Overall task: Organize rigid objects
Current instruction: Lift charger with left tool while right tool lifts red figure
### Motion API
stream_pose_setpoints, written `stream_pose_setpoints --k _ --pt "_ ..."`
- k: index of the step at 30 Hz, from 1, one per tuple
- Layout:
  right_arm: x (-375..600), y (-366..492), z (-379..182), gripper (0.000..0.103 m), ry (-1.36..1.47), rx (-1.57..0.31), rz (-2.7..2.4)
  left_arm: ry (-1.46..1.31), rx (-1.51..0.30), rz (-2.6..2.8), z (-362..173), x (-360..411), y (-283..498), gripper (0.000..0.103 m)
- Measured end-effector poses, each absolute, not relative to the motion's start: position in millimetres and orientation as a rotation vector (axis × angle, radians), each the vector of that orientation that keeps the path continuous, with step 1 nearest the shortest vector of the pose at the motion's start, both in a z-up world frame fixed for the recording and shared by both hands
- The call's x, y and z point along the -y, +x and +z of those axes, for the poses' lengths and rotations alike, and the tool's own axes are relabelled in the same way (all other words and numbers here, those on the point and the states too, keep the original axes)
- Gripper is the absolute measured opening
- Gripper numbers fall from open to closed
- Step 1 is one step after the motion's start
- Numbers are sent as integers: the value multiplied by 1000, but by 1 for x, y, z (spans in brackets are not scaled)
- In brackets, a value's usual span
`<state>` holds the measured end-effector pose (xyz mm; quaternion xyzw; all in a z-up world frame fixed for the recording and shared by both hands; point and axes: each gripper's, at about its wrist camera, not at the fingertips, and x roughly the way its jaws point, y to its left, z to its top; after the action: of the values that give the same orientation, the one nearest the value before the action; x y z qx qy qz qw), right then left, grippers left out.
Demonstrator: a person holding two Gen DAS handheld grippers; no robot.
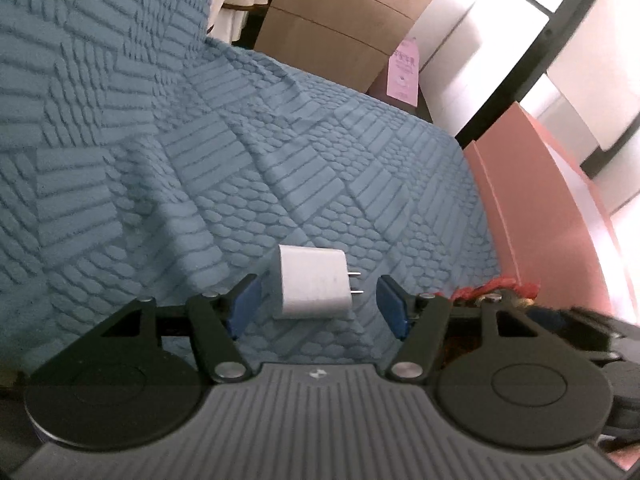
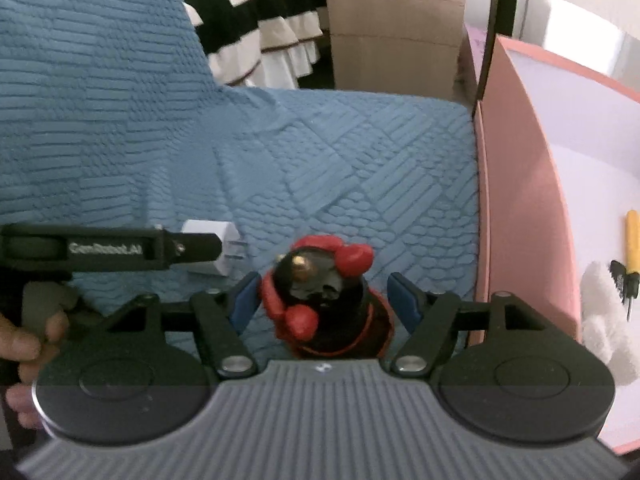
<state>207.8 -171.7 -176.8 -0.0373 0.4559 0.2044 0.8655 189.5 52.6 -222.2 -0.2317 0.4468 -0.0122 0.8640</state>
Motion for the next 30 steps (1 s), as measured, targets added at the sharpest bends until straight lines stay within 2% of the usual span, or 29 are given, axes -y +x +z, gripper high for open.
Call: stream_pose_setpoints --k 3,7,13,23,30 --pt "173 214 -183 71 -32 -987 425 -459 -941 -11 -228 -43 190 69" --pt "173 214 -187 70 -2 -996 415 -438 -946 2 -230 -38 195 64" --pt "172 211 -185 61 -11 -974 423 -479 -923 21 -229 -49 194 62" --pt "173 211 -181 61 -26 -956 406 -450 -929 35 -233 -47 200 61" --pt "172 214 -184 61 -14 -966 411 -396 -916 29 -235 -41 204 53"
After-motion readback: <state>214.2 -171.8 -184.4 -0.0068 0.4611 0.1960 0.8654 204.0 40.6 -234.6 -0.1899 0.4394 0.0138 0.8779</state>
